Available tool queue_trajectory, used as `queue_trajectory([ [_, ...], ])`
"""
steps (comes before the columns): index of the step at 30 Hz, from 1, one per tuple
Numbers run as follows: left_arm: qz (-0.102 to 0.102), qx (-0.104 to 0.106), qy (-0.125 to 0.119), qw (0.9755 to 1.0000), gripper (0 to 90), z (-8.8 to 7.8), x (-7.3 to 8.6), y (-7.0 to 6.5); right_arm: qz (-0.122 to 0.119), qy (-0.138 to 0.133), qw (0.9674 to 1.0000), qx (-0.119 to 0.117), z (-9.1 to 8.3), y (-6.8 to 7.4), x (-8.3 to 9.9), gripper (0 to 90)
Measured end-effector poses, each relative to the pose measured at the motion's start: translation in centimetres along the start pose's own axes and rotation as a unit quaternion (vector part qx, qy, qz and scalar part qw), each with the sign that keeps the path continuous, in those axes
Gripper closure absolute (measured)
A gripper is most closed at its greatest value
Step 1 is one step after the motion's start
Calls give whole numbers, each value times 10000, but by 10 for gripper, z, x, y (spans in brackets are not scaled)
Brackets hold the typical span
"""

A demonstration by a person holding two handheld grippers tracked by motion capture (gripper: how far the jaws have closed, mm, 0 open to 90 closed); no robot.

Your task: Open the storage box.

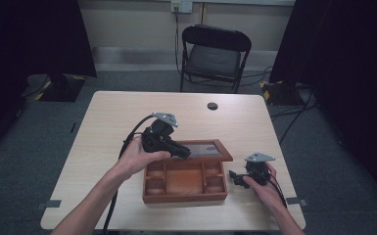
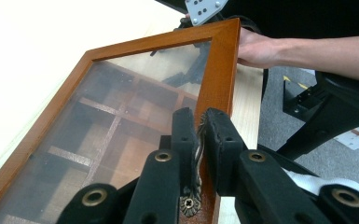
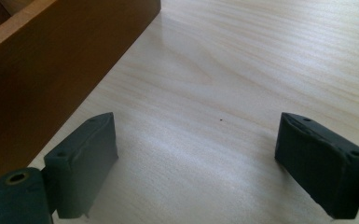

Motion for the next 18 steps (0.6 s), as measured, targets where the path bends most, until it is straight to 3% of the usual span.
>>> queue_trajectory([
  [18, 31, -78, 47, 10000, 823, 0, 1, -1, 1, 1, 10000, 0, 0, 0, 0, 119],
])
Point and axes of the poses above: each handheld gripper's, and its own axes: z roughly forward along the jaws, x roughly out of its underside, y roughly to its left, the point moved 5 cm from there along z, roughly forward along the jaws, and after that the axes turned 4 degrees about -x, right-handed, at the moved point
